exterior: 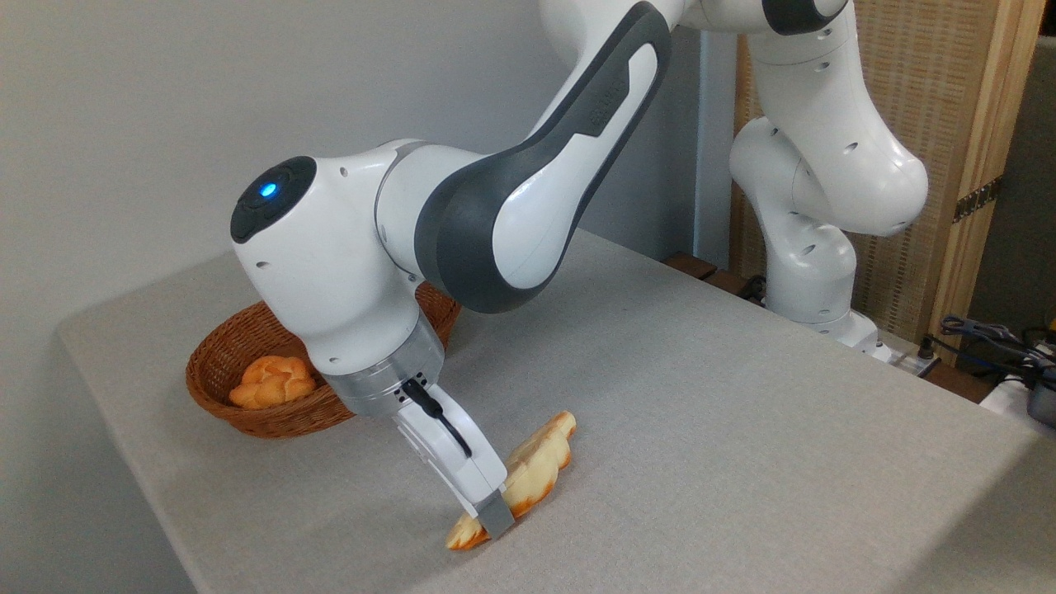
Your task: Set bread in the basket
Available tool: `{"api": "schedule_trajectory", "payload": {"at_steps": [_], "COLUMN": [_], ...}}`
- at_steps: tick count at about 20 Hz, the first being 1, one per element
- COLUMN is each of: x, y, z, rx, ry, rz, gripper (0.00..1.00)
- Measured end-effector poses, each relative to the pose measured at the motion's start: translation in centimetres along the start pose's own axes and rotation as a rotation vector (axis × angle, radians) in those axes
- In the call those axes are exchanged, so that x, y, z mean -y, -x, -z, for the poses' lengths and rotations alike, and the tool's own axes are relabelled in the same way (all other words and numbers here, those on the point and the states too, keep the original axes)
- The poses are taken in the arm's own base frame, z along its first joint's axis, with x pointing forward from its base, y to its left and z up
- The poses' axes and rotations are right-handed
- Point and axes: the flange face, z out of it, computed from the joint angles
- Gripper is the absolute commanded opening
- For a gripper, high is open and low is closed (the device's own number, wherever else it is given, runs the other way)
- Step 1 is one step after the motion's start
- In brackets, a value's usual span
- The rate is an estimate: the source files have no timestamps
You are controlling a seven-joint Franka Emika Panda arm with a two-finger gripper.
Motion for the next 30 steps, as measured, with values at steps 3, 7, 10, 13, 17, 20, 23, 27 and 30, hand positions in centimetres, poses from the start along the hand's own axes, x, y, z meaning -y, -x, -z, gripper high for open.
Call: {"api": "schedule_trajectory", "payload": {"at_steps": [3,7,10,13,17,20,23,27,30], "x": [-0.3,-2.0,-4.5,-7.7,-12.6,-16.1,-17.8,-17.4,-17.3], "y": [-0.3,-1.9,-4.0,-6.2,-10.1,-12.3,-13.7,-14.2,-14.3], "z": [0.6,4.7,8.1,10.2,12.6,13.3,13.3,12.4,12.1], "rx": [-0.01,-0.115,-0.182,-0.24,-0.291,-0.303,-0.303,-0.293,-0.292], "ry": [-0.007,-0.026,-0.047,-0.034,-0.017,-0.003,-0.02,-0.017,-0.015], "rz": [-0.007,-0.029,-0.065,-0.045,-0.018,-0.005,-0.02,-0.021,-0.02], "gripper": [0.15,0.19,0.21,0.21,0.56,1.0,1.0,1.0,1.0]}}
